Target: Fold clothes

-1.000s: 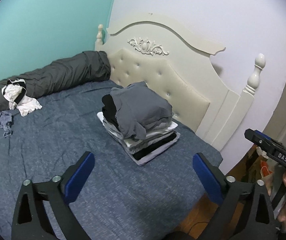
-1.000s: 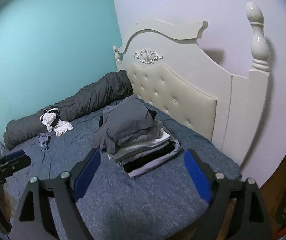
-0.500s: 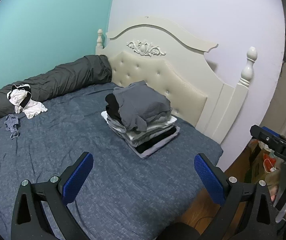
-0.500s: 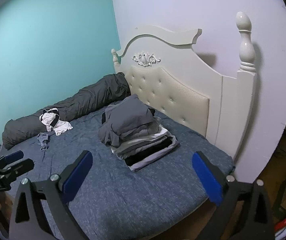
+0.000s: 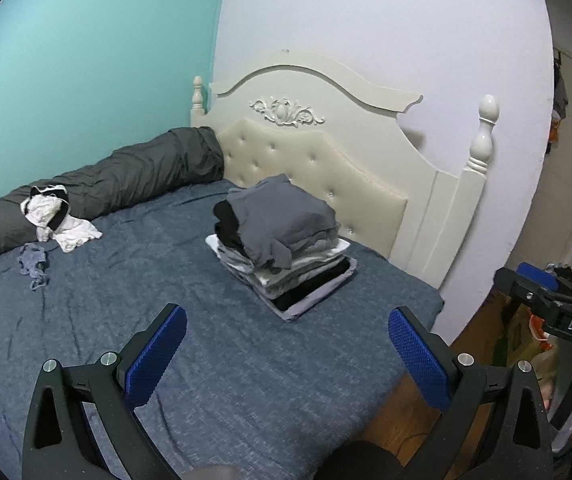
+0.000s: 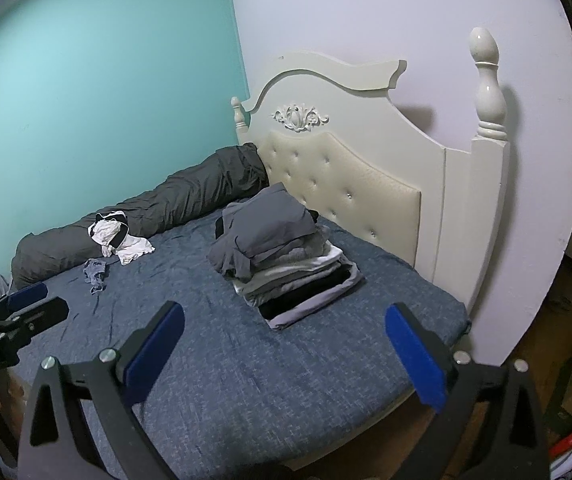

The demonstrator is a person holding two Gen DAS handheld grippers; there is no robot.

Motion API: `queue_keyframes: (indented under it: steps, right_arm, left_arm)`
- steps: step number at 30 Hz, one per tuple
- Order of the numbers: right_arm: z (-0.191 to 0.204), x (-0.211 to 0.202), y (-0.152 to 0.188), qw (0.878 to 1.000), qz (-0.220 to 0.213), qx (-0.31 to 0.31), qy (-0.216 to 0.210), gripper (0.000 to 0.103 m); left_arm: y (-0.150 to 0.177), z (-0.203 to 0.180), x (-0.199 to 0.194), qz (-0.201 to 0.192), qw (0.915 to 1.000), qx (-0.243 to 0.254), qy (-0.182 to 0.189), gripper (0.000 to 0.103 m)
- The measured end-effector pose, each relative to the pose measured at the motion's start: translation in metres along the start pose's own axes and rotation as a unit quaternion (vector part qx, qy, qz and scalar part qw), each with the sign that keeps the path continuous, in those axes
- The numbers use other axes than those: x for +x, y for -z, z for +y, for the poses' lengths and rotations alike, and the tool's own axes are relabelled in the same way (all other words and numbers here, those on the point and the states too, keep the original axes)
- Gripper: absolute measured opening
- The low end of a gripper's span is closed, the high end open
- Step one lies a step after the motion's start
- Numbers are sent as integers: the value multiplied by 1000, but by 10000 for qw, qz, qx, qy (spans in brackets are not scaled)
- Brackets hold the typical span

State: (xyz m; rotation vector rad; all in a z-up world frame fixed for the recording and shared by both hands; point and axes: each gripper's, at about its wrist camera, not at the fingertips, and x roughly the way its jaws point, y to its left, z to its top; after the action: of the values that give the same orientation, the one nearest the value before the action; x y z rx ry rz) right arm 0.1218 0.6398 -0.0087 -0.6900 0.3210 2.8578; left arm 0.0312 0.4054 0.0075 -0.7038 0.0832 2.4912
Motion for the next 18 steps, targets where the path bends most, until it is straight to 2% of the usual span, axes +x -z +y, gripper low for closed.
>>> queue_keyframes:
  steps: [11, 18]
  right_arm:
    - [7, -7, 11, 9999, -78, -67, 80, 101]
    - [11, -11, 15, 9996, -151, -124, 183, 101]
  left_arm:
    - [10, 1, -10, 29, 9999, -94, 118, 103]
    - [14, 4, -15, -4, 9999, -97, 47, 103]
